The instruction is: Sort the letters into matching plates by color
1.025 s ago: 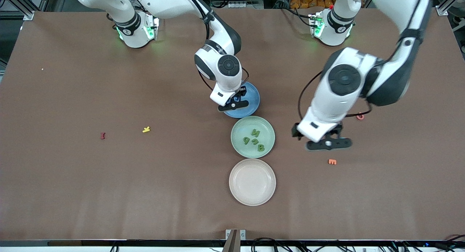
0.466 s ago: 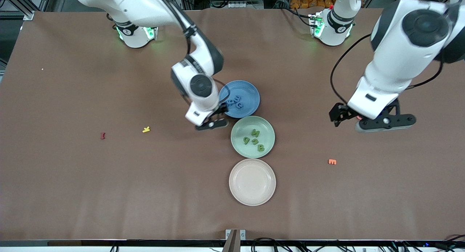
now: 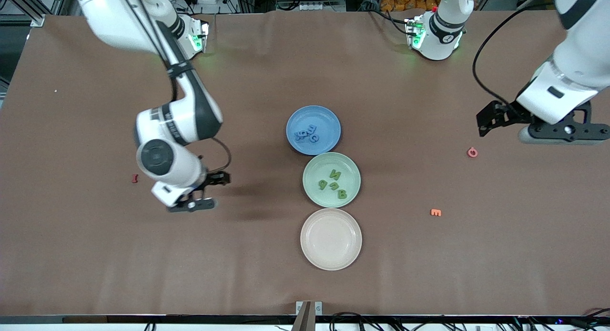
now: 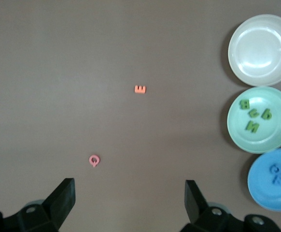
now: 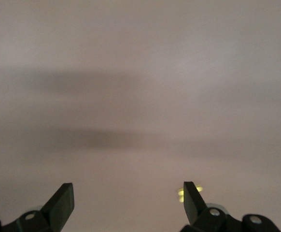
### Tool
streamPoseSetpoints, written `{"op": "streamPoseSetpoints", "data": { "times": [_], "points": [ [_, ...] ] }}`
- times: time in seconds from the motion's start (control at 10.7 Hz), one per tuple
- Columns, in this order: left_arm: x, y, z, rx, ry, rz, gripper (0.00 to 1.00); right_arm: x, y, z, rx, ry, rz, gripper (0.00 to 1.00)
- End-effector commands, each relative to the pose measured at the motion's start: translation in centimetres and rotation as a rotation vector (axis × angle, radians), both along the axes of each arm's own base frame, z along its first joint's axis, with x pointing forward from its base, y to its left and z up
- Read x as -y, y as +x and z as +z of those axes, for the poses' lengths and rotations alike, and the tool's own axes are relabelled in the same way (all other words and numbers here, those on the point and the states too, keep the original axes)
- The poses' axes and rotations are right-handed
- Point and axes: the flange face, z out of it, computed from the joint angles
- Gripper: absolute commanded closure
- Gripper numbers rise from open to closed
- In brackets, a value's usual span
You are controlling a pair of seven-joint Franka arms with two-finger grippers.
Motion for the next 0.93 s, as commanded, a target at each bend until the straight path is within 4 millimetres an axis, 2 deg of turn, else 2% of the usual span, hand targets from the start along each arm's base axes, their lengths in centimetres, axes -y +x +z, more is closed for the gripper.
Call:
{"op": "streamPoseSetpoints", "data": {
  "times": [0.0, 0.19, 0.37, 0.56, 0.75, 0.84],
  "points": [
    [-2.4, -1.3, 0.9, -0.027, -0.019, -0.007, 0.0, 8.8, 2.5, 2.9, 0.03, -0.002, -0.046, 0.0],
    [-4.8, -0.9, 0.9, -0.025, -0.03, 0.039, 0.0, 15.2, 3.6, 5.1, 0.064, -0.016, -0.048, 0.0],
    [-4.5, -1.1, 1.2, -0.022, -0.028, 0.03, 0.0, 20.0, 3.3, 8.4, 0.081, -0.023, -0.043, 0.0],
    [-5.1, -1.3, 1.9, -0.001, -0.03, 0.032, 0.0, 23.2, 1.9, 12.5, 0.078, -0.049, -0.058, 0.0],
    [-5.5, -1.6, 3.3, 0.062, -0.033, 0.033, 0.0, 24.2, 0.0, 16.7, 0.064, -0.08, -0.061, 0.0],
    [-5.6, -1.7, 3.7, 0.076, -0.033, 0.036, 0.0, 24.6, -0.6, 19.6, 0.055, -0.114, -0.057, 0.0]
  ]
}}
